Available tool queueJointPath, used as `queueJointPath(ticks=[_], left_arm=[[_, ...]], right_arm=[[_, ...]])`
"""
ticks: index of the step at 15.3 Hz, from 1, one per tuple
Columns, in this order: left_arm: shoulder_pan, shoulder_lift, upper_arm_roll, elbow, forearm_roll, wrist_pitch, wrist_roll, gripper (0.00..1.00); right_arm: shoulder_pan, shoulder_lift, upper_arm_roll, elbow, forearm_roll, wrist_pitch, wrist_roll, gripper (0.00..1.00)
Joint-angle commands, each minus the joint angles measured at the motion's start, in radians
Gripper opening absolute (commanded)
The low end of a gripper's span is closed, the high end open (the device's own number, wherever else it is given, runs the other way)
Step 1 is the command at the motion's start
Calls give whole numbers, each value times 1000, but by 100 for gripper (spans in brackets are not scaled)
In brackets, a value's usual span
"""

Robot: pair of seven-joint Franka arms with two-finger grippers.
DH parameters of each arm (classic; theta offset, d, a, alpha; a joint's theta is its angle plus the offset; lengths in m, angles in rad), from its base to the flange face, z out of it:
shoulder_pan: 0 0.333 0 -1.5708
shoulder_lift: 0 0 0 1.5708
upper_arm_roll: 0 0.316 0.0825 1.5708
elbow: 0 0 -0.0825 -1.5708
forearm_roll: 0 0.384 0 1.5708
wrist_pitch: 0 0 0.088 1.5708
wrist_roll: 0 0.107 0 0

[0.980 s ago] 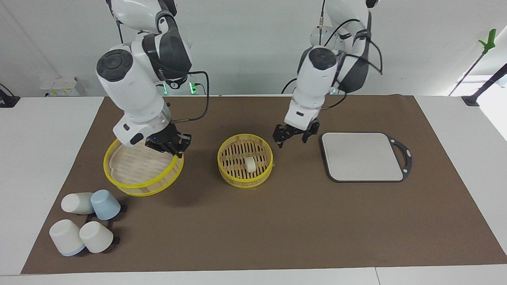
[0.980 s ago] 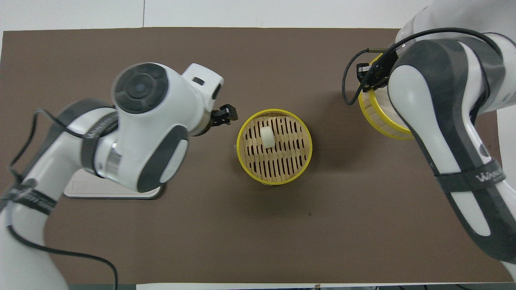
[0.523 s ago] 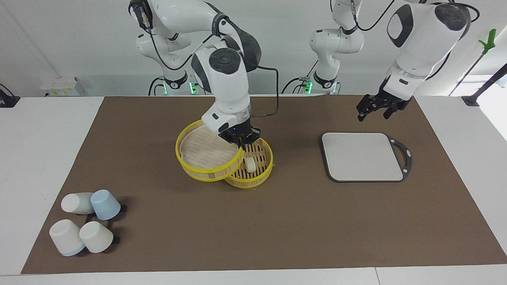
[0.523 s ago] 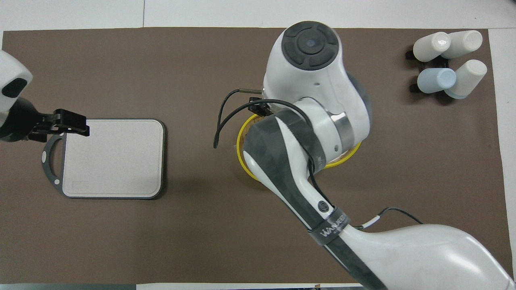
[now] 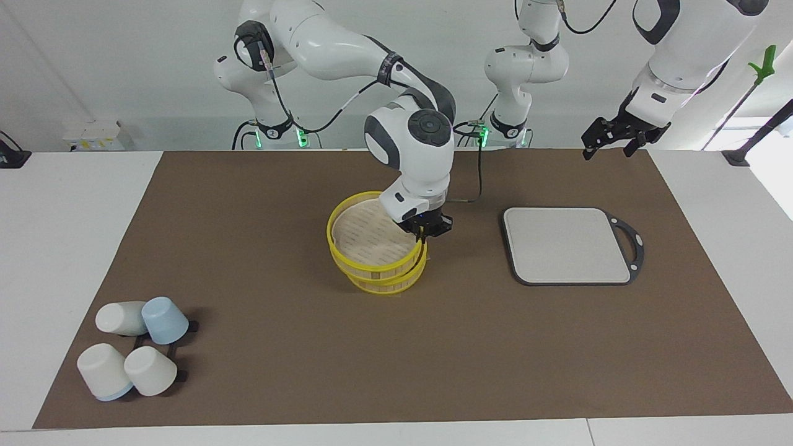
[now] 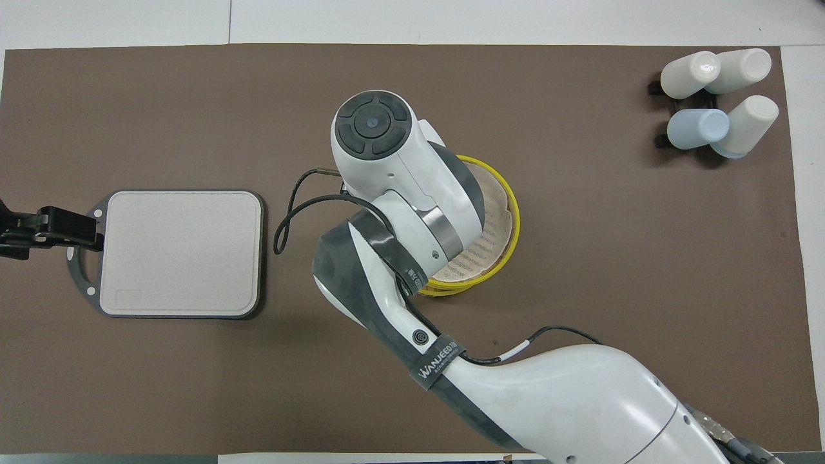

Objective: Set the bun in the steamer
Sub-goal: 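Lower the lid onto the steamer with the right gripper while the left gripper withdraws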

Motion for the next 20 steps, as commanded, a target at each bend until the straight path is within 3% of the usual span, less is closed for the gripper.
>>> queueJointPath(ticks=[1,5,13,20], left_arm=[[-21,-6,13,8,19,-22,24,100],[-108,18,111,28,16,-1,50,100],[-100,8,97,45,13,3,55,100],[-105,11,96,51,21,10,64,100]], right_arm=[[17,31,-5,45,-14,10,18,0],[17,28,-4,39,-10,26,17,0],[8,5,-4,-53,-10,86,10,0],[17,-7,-4,-64,-8,66,21,0]])
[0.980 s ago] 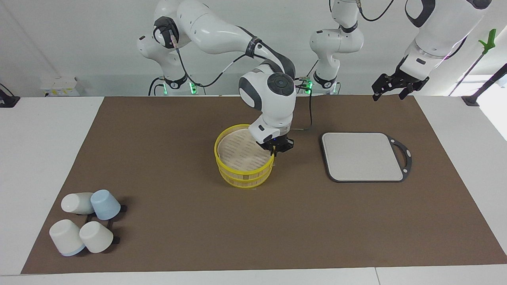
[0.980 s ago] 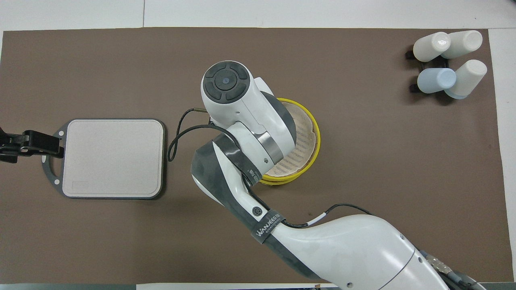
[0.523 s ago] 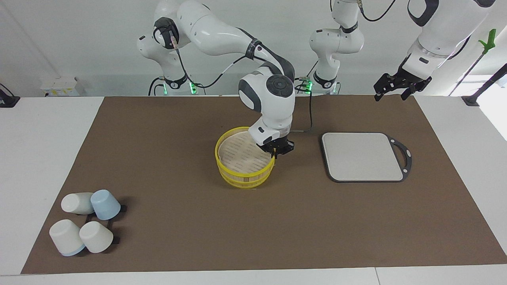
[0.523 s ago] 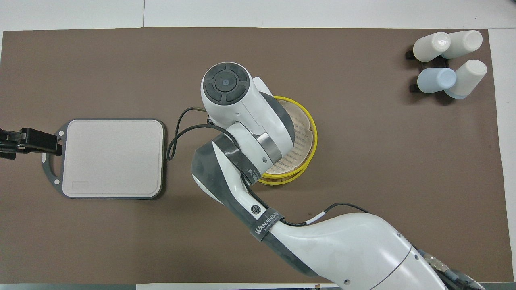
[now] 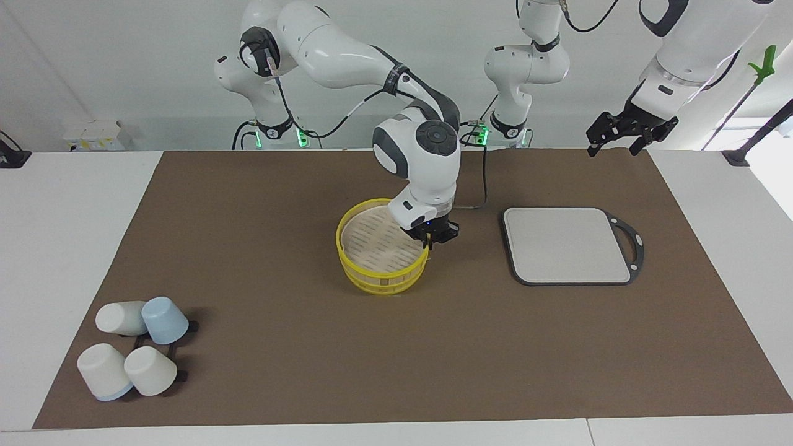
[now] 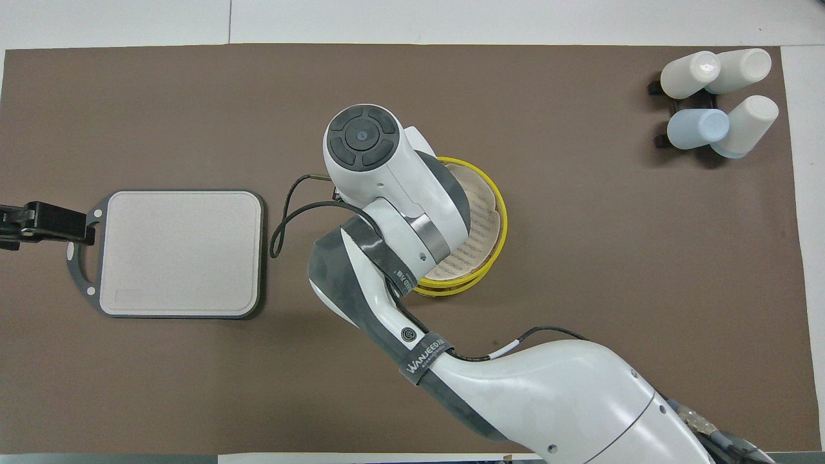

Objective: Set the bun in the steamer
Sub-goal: 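Settle the lid on the steamer and open the right gripper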

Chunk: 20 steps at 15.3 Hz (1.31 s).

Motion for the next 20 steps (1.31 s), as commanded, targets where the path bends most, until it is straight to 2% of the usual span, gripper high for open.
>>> queueJointPath(ticks=[1,13,20], left_arm=[[-14,2,6,14,20,7,14,100],[-20,0,-2,11,54,20,15,100],[-20,0,-2,11,53,27,14,100]], right_arm=[[5,-29,-1,-45,-7,6,21,0],[3,-83,0,-116,-8,6,50,0],[3,-84,0,-124,-4,44,46,0]])
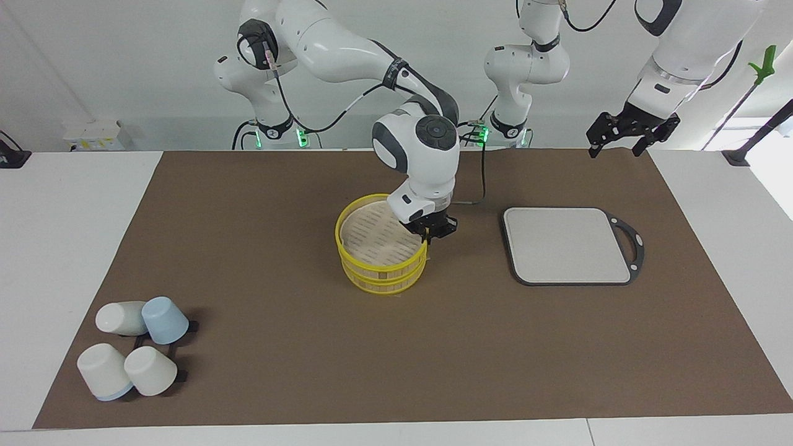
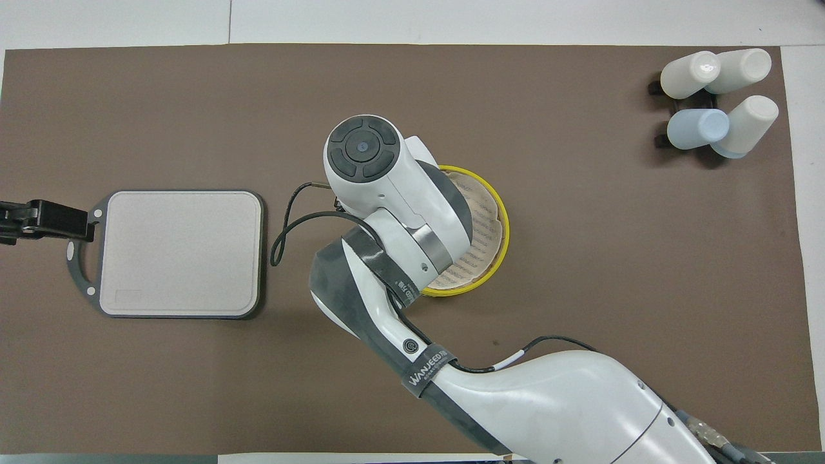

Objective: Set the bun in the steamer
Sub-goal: 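Settle the lid on the steamer and open the right gripper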

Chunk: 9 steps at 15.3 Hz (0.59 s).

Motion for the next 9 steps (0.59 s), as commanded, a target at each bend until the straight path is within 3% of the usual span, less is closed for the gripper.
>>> queueJointPath(ticks=[1,2,3,6,9], left_arm=[[-10,0,4,9,19,11,9,100],[-10,0,4,9,19,10,9,100],[-10,0,4,9,19,11,9,100],[-10,0,4,9,19,11,7,100],[-10,0,6,9,19,11,7,100]], right_arm=[[-2,-39,0,-53,-4,27,18,24],[-2,-39,0,-51,-4,27,14,66],[-2,-39,0,-51,-7,29,12,100],[-9,-44,-2,-39,-13,15,1,100],[-80,-120,-5,-39,-13,-54,-157,100]])
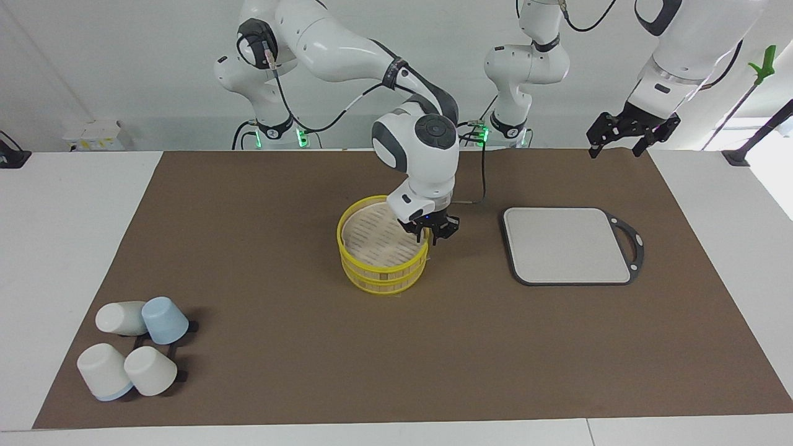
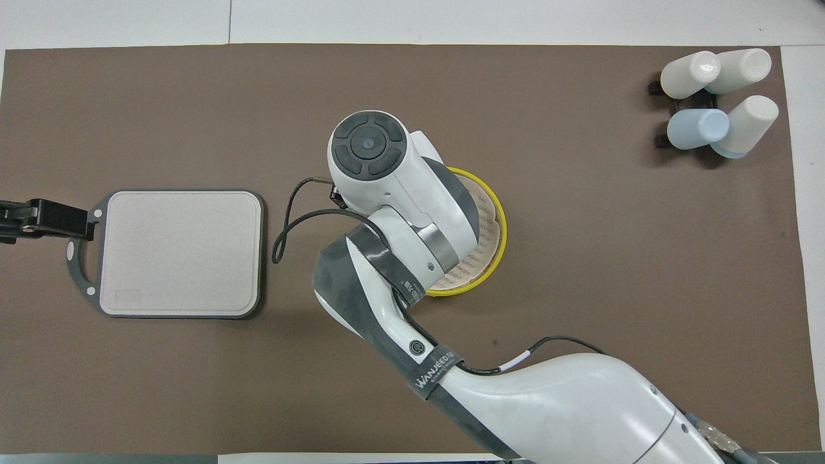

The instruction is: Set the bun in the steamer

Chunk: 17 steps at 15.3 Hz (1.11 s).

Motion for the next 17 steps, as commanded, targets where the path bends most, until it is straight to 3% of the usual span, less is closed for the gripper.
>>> queueJointPath(ticks=[1,7,12,14,17], left_arm=[[-8,0,6,9,19,7,7,100],[-8,2,6,10,19,9,6,100],[-10,0,6,10,19,10,4,100],[-10,2,4,10,19,10,3,100],[-10,2,6,10,19,10,3,100]], right_arm=[[-104,-125,6,-39,-6,-79,-205,100],[-417,-310,6,-46,-4,-284,-727,100],[-632,-371,4,-72,-3,-392,-898,100],[-667,-406,4,-140,-4,-369,-895,100],[-686,-454,2,-266,-6,-233,-886,100]])
